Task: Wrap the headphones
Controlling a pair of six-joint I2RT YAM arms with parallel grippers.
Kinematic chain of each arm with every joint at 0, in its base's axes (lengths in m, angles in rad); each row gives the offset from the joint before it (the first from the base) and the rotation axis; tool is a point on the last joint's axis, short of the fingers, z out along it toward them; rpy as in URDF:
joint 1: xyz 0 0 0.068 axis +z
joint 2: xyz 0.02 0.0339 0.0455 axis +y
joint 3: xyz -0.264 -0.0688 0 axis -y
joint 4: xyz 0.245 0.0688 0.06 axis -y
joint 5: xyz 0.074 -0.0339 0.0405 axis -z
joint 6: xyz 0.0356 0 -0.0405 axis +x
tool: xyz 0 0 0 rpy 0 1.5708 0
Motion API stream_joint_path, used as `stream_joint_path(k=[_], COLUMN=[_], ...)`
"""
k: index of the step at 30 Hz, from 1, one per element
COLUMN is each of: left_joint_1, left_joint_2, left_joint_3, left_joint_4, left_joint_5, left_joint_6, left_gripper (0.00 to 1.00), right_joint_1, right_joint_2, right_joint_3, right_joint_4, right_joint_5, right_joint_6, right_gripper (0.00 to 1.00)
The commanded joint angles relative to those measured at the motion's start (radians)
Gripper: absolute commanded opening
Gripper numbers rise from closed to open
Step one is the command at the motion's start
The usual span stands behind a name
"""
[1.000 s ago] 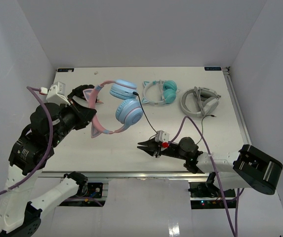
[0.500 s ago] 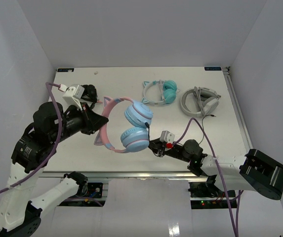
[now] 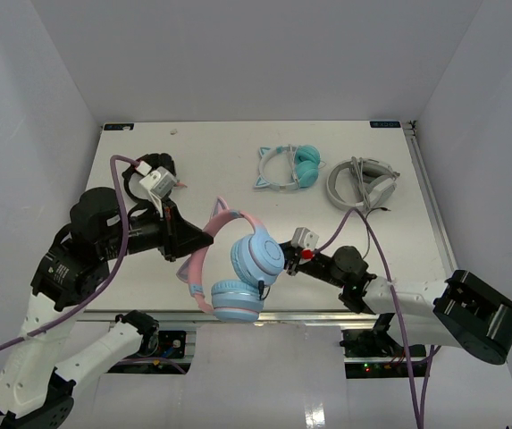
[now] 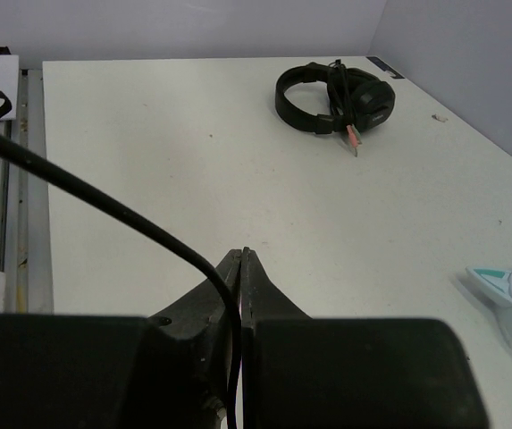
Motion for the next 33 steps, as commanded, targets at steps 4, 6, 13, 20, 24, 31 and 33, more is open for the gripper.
stream_joint_path(k=[4, 6, 13, 20, 24, 31, 33], left_joint_1=[-0.002, -0.002, -0.002, -0.002, -0.003, -0.002, -0.002], left_joint_2=[-0.023, -0.02, -0.027, -0.015, -0.029, -0.045, -0.046], left_joint_3=[-0.037, -0.068, -0.134, -0.171, -0.194, -0.226, -0.254], left_joint_4=[0.083, 0.116, 0.238, 0.322, 0.367, 0.379, 0.357], left_joint_5=[0.13, 0.148, 0.208, 0.188, 0.161, 0.26, 0.253], left_joint_6=[0.012, -0.001, -0.069, -0.156, -0.199, -0.196, -0.151], left_gripper=[0.0, 0.0, 0.0, 0.0, 0.0, 0.0, 0.0], right_joint_1=[-0.059, -0.058, -0.059, -0.059, -0.059, -0.06, -0.067], right_joint_2=[0.031, 0.047, 0.08, 0.129, 0.153, 0.177, 0.175], right_joint_3=[0.176, 0.225, 0.284, 0.315, 0.333, 0.39, 0.434], right_joint_4=[-0.103, -0.145, -0.161, -0.182, -0.204, -0.309, -0.376], right_joint_5=[-0.06, -0.094, -0.158, -0.172, -0.174, -0.089, -0.067], right_joint_6=[-0.007, 0.001, 0.037, 0.039, 0.037, 0.011, -0.011], right_gripper=[0.08, 0.08, 0.08, 0.08, 0.08, 0.08, 0.08])
